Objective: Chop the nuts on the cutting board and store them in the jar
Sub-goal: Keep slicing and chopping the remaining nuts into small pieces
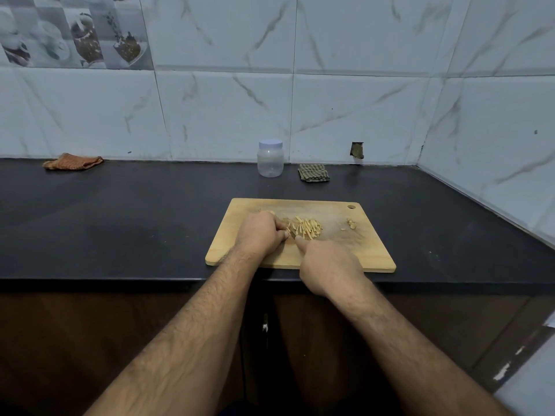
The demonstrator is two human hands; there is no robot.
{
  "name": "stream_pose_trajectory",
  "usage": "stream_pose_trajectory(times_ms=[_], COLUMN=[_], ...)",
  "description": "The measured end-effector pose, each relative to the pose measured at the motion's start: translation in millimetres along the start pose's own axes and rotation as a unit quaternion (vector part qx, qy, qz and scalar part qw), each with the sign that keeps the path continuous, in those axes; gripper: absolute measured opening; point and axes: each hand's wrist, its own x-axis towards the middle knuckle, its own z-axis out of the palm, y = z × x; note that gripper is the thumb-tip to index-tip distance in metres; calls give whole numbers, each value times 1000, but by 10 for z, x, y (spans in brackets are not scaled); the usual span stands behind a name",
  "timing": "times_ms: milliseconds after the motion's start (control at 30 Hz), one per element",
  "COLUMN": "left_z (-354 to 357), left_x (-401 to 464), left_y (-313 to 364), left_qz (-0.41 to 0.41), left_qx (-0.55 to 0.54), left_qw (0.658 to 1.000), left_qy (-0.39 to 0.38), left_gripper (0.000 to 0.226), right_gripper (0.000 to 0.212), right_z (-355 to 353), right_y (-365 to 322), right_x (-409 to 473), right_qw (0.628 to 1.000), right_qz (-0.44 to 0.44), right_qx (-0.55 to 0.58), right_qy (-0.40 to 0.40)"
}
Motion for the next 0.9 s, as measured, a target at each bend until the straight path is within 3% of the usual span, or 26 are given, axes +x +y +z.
stream_pose_trajectory(times_ms=[900], left_z=[17], left_x=[8], left_y=[-41], left_qz=[-3], left_qx=[-27], left_qw=[1000], left_qy=[11], left_gripper=[22], right_gripper=[63], right_z=[-63], right_y=[-70], right_x=[174], right_qw=[1000], right_qz=[-5], right_qx=[22], right_qy=[12])
